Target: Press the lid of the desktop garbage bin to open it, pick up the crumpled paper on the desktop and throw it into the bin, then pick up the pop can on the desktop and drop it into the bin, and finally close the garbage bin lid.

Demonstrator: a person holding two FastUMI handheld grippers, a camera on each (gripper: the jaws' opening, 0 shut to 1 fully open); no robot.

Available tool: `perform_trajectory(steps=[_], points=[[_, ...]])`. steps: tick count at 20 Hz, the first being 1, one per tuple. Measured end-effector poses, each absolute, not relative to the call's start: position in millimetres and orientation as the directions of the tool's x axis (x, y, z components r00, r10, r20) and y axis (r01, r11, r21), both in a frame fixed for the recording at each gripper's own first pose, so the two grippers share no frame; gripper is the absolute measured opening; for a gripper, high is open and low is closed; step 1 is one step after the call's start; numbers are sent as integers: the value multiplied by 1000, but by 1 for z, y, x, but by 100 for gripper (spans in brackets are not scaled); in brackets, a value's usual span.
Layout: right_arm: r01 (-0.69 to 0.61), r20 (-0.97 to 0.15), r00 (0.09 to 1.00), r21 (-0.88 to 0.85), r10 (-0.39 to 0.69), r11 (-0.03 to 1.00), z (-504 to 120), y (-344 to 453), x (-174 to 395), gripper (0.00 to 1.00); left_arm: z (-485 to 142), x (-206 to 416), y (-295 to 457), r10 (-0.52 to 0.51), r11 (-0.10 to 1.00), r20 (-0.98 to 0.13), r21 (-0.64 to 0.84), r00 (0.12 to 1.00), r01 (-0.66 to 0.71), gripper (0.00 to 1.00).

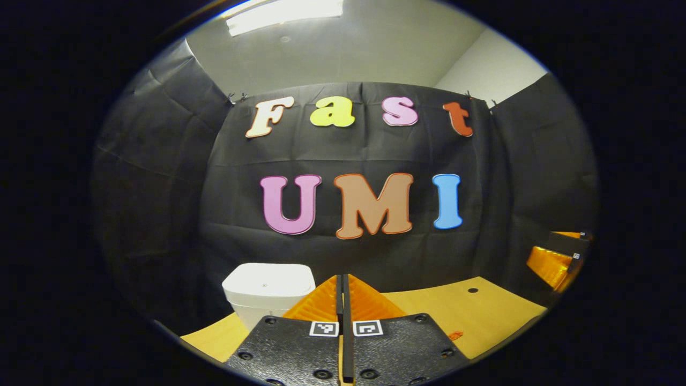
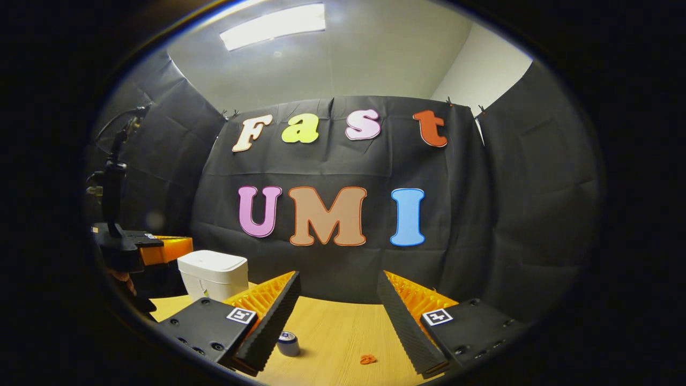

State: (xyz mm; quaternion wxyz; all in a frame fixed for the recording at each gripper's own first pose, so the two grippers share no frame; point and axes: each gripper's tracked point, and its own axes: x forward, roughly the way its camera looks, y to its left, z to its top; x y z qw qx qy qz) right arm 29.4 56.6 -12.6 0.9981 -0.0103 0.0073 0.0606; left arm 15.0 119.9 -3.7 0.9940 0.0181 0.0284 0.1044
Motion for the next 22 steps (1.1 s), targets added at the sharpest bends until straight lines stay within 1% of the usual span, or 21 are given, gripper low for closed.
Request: perform_trajectory(steps=[5, 6, 9, 10, 13, 14, 15, 16, 18, 19, 20, 22], points=[[-89, -39, 995, -26, 88, 996, -20, 58, 30, 96, -9, 41, 182, 260, 965, -108, 52, 959, -256, 0], [-83, -45, 996, -27, 82, 996, -22, 59, 30, 100, -14, 49, 191, 264, 964, -126, 49, 956, -260, 0], [-67, -58, 996, -42, 64, 997, -26, 61, 30, 100, -39, 74, 222, 268, 963, -200, 54, 942, -262, 0], [-63, -64, 996, -47, 59, 997, -27, 63, 30, 96, -50, 81, 232, 278, 960, -230, 58, 932, -272, 0], [-55, -83, 995, -63, 50, 996, -33, 68, 31, 96, -89, 101, 248, 258, 964, -338, 27, 905, -264, 0], [-53, -91, 995, -70, 46, 996, -35, 69, 33, 100, -101, 104, 252, 246, 966, -368, 14, 897, -259, 0], [-48, -97, 994, -78, 41, 996, -38, 70, 33, 96, -112, 110, 253, 232, 967, -394, -3, 889, -253, 0], [-43, -104, 994, -84, 34, 996, -40, 70, 34, 96, -122, 112, 256, 225, 968, -417, -9, 881, -252, 0], [-37, -120, 992, -89, 26, 995, -46, 71, 37, 96, -118, 122, 263, 231, 968, -387, -1, 893, -251, 0], [-35, -127, 992, -89, 23, 995, -49, 72, 38, 96, -124, 121, 262, 225, 966, -406, -26, 886, -257, 0], [-33, -133, 991, -88, 21, 996, -50, 72, 40, 96, -124, 121, 264, 224, 962, -396, -54, 891, -267, 0], [-28, -140, 990, -81, 16, 996, -53, 74, 43, 96, -123, 121, 262, 194, 944, -378, -178, 905, -277, 0]])
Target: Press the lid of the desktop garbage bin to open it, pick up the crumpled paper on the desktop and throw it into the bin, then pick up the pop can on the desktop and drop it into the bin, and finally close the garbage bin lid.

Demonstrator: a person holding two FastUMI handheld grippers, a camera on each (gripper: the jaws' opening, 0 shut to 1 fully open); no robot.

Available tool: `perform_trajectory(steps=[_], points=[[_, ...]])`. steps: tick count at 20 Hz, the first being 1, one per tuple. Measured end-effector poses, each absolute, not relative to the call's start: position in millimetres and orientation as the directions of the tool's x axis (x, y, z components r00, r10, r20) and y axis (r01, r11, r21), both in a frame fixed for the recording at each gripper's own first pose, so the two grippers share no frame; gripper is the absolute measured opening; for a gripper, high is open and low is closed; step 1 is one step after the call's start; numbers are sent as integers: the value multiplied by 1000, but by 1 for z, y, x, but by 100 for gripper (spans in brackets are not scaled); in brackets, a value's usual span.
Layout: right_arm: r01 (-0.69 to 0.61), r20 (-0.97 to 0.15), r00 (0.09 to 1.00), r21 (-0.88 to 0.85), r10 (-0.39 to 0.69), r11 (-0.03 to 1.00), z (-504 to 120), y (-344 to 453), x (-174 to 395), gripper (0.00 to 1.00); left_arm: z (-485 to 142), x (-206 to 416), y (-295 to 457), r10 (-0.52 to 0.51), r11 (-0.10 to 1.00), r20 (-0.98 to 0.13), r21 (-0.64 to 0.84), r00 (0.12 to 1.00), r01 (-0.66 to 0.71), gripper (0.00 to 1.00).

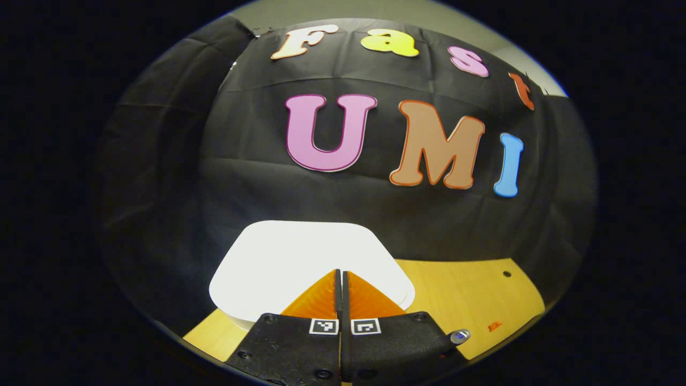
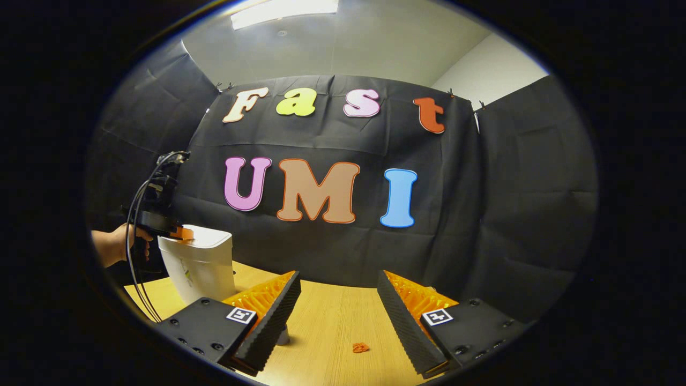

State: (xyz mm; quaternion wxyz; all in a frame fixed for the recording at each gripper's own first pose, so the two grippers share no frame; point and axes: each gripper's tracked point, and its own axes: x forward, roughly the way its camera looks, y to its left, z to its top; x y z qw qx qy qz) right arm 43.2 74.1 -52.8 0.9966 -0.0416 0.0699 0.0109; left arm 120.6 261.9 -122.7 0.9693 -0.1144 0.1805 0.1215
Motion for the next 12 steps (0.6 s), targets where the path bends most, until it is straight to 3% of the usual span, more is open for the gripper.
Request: perform_trajectory(steps=[2, 7, 9, 10, 12], points=[[-38, -144, 989, -67, 28, 997, -53, 80, 48, 96, -121, 124, 259, 163, 927, -369, -262, 915, -270, 0], [-54, -110, 993, -61, 47, 997, -38, 79, 57, 96, -83, 125, 266, 264, 959, -214, -44, 940, -279, 0], [-57, -106, 993, -43, 52, 997, -35, 76, 59, 96, -53, 126, 256, 259, 966, -135, 17, 956, -259, 1], [-59, -106, 993, -34, 55, 998, -35, 74, 60, 96, -38, 125, 250, 248, 969, -98, 27, 964, -246, 4], [-59, -109, 992, -17, 57, 998, -36, 70, 60, 96, -20, 119, 227, 203, 979, -58, 9, 978, -202, 20]])
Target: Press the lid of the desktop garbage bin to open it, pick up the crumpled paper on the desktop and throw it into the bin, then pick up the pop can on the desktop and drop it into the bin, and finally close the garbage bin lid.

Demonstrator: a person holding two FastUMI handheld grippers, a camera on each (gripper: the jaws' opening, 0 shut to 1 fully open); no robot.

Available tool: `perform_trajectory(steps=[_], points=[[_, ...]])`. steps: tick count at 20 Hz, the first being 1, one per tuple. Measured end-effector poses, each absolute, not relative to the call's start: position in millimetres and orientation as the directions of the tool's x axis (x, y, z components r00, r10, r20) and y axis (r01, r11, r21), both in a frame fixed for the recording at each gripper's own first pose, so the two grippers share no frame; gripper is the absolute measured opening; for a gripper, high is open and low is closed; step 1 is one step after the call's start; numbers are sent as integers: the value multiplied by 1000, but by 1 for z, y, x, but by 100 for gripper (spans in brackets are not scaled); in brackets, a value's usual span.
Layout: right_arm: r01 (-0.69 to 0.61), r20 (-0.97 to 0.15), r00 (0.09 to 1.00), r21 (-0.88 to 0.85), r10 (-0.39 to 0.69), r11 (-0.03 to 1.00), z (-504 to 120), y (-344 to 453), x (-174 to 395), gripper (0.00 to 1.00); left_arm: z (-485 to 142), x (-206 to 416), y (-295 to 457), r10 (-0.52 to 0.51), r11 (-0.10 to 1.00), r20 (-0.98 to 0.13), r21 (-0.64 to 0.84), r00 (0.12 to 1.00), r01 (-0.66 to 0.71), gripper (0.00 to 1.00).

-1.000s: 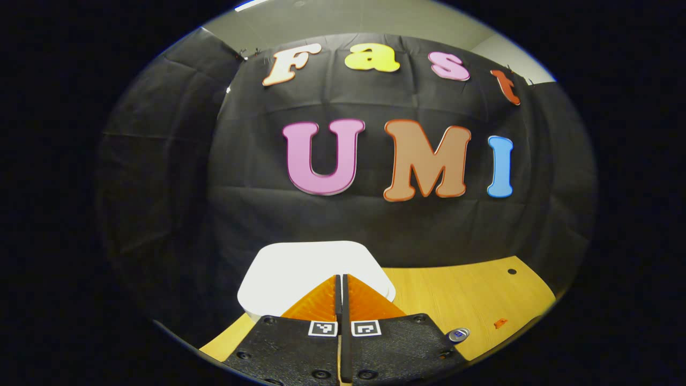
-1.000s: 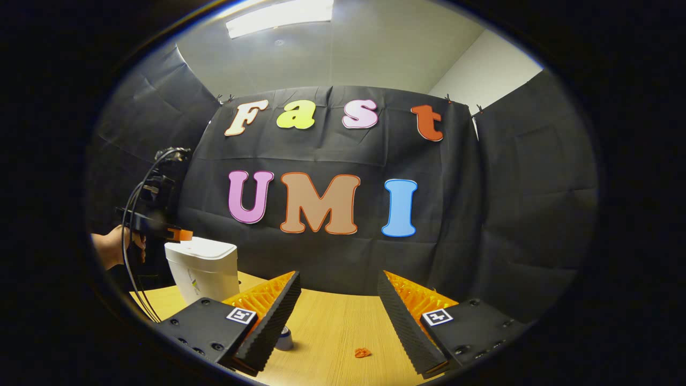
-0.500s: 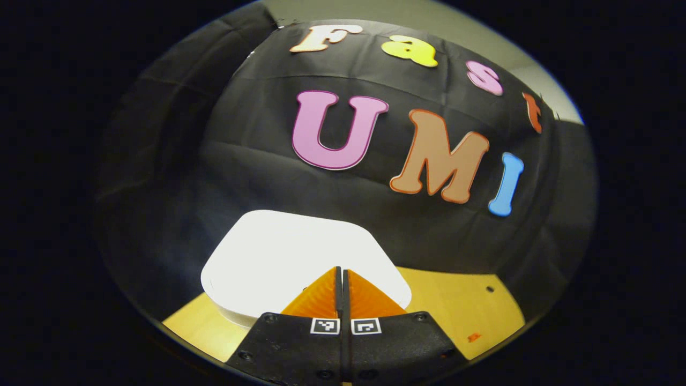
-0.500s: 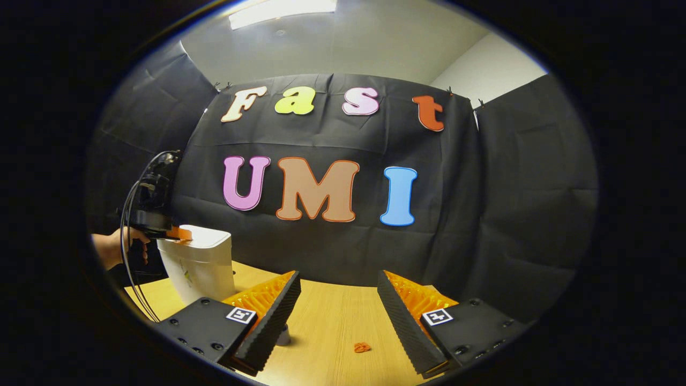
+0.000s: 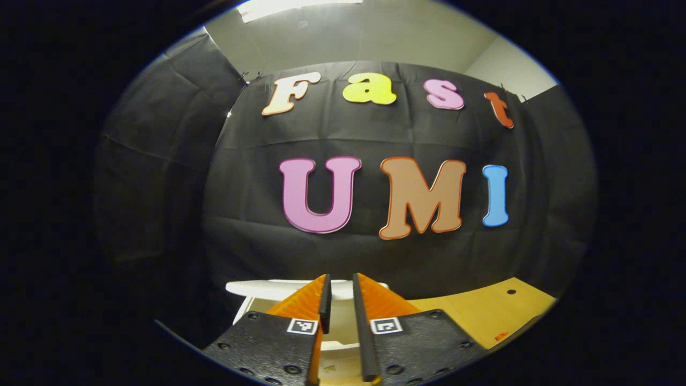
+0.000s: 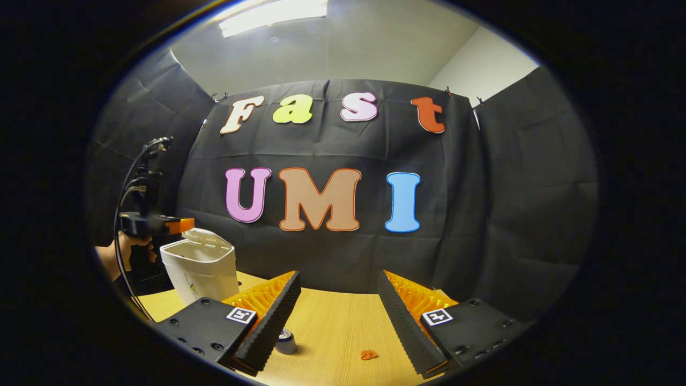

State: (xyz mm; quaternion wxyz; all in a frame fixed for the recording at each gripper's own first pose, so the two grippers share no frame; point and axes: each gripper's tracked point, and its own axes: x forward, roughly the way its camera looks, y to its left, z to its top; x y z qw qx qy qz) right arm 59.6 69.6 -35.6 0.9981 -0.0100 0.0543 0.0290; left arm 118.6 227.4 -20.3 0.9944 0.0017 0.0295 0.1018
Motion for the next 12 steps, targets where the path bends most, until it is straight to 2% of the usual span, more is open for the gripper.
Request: perform_trajectory(steps=[1, 3, 4, 6, 9, 10, 12], points=[[-64, -111, 992, -10, 62, 998, -36, 68, 60, 96, -14, 112, 218, 193, 981, -48, 12, 980, -193, 46], [-74, -111, 991, 1, 74, 997, -36, 64, 61, 96, -8, 99, 202, 176, 984, -38, 33, 984, -175, 60], [-76, -113, 991, 2, 76, 997, -37, 60, 62, 97, -6, 91, 192, 165, 986, -34, 41, 986, -164, 61], [-77, -121, 990, 4, 77, 997, -42, 53, 65, 96, -9, 72, 172, 152, 988, -37, 40, 988, -151, 91], [-87, -149, 985, 12, 87, 996, -57, 45, 71, 96, -15, 45, 146, 143, 989, -32, 45, 989, -141, 98], [-90, -162, 983, 13, 91, 996, -64, 41, 75, 96, -19, 36, 143, 153, 987, -34, 58, 988, -151, 94], [-92, -193, 977, 7, 92, 996, -83, 33, 80, 96, -25, 18, 133, 168, 984, -28, 61, 985, -166, 95]])
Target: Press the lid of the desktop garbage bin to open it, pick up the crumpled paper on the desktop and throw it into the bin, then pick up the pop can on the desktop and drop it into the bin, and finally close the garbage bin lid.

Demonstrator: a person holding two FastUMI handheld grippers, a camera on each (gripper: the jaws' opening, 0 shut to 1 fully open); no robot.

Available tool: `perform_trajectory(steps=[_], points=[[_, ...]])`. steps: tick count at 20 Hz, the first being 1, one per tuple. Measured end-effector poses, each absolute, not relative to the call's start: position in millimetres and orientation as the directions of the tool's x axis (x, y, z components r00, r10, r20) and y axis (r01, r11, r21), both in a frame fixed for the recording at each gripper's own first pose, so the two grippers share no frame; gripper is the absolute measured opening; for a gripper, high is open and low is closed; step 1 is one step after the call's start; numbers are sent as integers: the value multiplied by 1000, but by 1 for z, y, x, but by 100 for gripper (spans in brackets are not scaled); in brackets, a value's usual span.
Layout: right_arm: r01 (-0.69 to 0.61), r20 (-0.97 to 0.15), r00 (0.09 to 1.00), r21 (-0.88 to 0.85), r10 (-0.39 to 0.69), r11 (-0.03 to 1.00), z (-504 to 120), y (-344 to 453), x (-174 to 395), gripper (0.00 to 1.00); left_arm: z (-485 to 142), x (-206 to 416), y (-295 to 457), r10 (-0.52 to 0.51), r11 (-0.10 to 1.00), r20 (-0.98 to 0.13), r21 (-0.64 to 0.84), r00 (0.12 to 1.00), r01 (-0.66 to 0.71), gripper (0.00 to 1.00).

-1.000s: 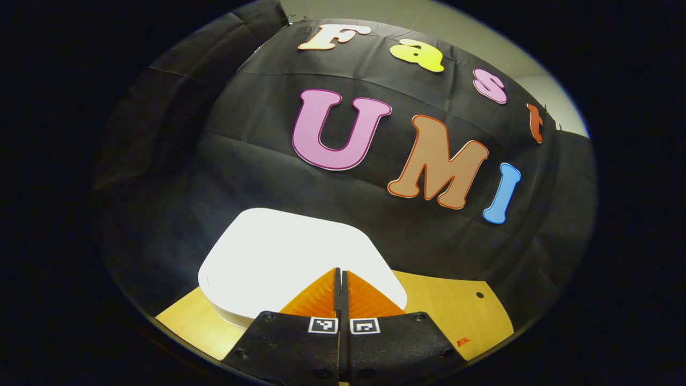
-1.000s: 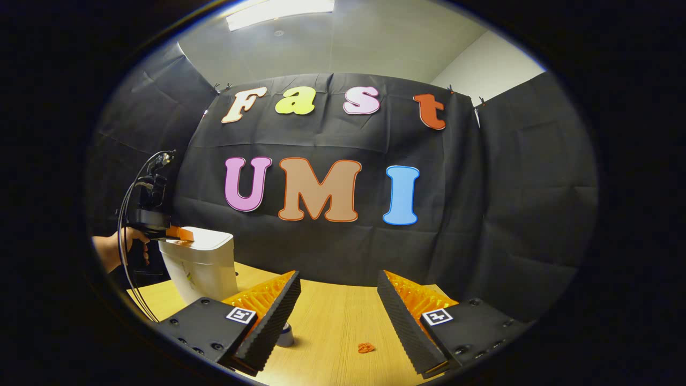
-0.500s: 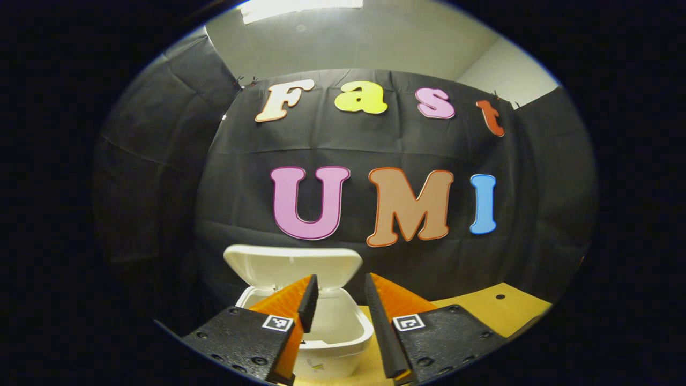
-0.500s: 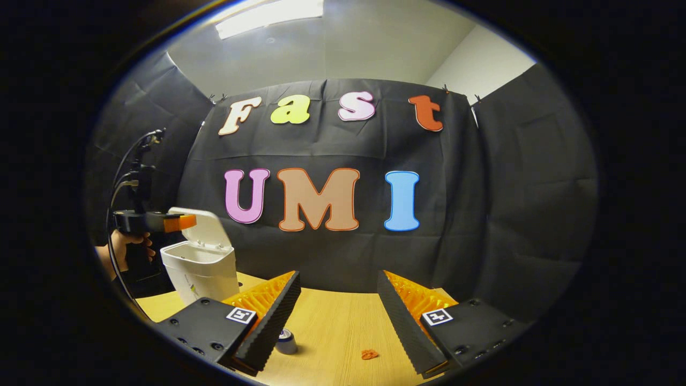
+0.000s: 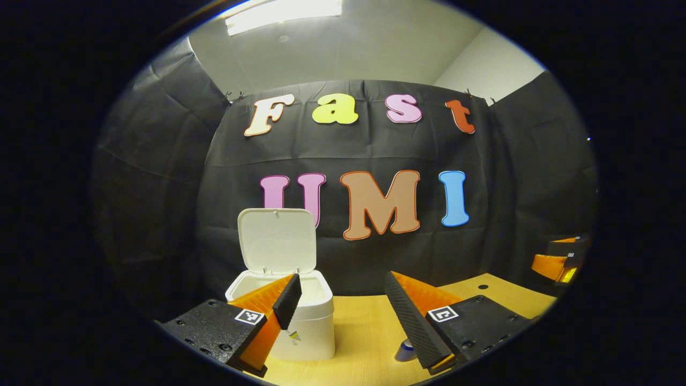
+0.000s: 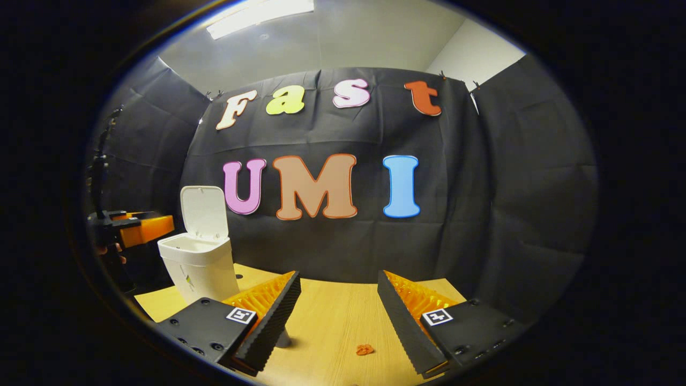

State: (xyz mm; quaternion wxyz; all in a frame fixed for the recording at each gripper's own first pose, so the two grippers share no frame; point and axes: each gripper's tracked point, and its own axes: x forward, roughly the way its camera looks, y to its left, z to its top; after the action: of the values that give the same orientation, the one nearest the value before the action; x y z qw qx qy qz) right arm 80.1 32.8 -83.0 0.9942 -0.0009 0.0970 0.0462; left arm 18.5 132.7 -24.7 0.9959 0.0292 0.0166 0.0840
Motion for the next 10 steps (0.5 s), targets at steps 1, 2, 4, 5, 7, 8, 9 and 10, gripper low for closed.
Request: perform_trajectory(steps=[1, 2, 4, 5, 7, 8, 9, 10], points=[[-90, -211, 974, 1, 88, 996, -94, 28, 83, 96, -29, 12, 126, 169, 985, -36, 44, 985, -167, 94], [-90, -231, 969, -6, 87, 996, -106, 24, 88, 96, -36, 6, 119, 167, 986, -52, 30, 985, -165, 94], [-92, -285, 955, -17, 83, 996, -137, 17, 96, 96, -45, -7, 110, 171, 985, -75, 24, 982, -170, 99], [-95, -313, 946, -21, 84, 995, -153, 13, 99, 96, -48, -12, 107, 177, 984, -84, 30, 981, -175, 95], [-96, -365, 928, -33, 77, 995, -183, 7, 108, 96, -50, -22, 100, 180, 983, -93, 45, 979, -177, 95], [-98, -390, 918, -37, 76, 994, -198, 5, 114, 97, -51, -26, 97, 183, 983, -97, 52, 978, -179, 94], [-100, -411, 909, -39, 75, 994, -211, 4, 118, 97, -51, -29, 96, 191, 981, -101, 58, 976, -186, 94], [-101, -435, 897, -41, 73, 994, -224, 3, 125, 97, -52, -32, 95, 199, 979, -107, 63, 974, -193, 94]])
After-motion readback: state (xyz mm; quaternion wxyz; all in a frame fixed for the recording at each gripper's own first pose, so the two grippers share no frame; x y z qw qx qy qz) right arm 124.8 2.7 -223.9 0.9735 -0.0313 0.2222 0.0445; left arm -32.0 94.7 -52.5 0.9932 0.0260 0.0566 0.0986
